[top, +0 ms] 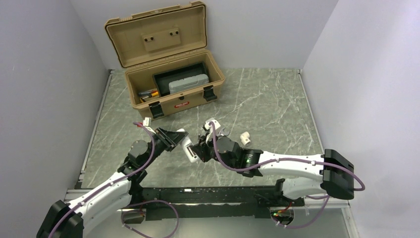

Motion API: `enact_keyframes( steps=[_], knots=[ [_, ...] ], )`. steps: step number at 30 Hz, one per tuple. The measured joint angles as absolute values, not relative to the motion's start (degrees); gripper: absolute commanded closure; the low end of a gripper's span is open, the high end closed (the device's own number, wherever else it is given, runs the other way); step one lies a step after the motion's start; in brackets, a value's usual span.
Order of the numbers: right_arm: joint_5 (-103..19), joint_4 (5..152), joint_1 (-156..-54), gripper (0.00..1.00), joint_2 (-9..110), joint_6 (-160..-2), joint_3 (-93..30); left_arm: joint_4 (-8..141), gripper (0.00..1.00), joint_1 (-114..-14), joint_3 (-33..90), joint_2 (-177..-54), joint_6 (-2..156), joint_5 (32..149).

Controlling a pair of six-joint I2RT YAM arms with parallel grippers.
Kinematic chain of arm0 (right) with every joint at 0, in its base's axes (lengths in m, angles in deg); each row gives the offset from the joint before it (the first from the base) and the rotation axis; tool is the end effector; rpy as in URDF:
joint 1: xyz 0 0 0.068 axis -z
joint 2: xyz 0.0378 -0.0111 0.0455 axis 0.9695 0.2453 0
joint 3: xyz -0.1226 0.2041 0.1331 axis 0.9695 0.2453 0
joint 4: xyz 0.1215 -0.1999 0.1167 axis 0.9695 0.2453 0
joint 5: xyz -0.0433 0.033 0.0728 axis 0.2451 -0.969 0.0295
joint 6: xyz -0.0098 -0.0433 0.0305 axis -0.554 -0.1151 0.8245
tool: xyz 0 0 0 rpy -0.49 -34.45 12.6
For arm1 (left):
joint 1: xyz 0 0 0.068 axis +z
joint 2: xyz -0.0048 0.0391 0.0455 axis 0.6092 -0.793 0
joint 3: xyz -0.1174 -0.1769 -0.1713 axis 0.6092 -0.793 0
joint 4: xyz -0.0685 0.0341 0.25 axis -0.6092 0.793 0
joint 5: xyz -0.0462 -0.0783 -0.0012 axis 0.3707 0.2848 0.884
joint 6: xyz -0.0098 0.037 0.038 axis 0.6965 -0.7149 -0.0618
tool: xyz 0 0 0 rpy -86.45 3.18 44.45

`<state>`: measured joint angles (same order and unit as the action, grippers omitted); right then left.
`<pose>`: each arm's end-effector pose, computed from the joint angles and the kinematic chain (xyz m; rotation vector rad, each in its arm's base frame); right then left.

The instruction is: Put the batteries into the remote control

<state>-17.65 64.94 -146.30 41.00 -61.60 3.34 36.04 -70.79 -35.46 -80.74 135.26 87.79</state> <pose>0.1031 0.2603 0.2580 -0.5417 1.8858 0.8750 0.1380 -0.0945 0.2037 -0.4771 1.7144 -1.4404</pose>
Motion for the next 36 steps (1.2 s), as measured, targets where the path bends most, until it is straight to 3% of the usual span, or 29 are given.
enact_keyframes(
  steps=[5,12,14,18,22,31,36],
  knots=[
    [-18.8,65.0,-146.3,0.95,40.1,-61.7,4.4,34.9,1.00,-70.8,-35.6,-81.5,135.5,88.1],
    [-19.3,64.9,-146.3,0.80,39.8,-61.9,4.6,33.9,1.00,-70.8,-35.7,-81.9,135.6,88.5],
    [-19.4,64.9,-146.3,0.80,39.8,-61.8,4.6,33.7,1.00,-70.8,-35.7,-82.2,135.7,88.6],
    [-19.3,64.9,-146.3,0.90,39.8,-61.9,4.6,33.4,1.00,-70.8,-35.7,-82.4,135.7,88.7],
    [-18.7,64.9,-146.3,0.90,39.8,-61.9,4.6,33.3,1.00,-70.8,-35.7,-82.4,135.7,88.7],
    [-17.9,65.0,-146.5,0.70,39.3,-62.1,4.6,33.1,1.00,-70.8,-35.7,-82.4,135.8,88.7],
    [-16.2,65.9,-146.3,0.66,36.8,-62.5,4.7,31.2,1.00,-70.8,-35.8,-82.4,136.9,89.7]
  ],
)
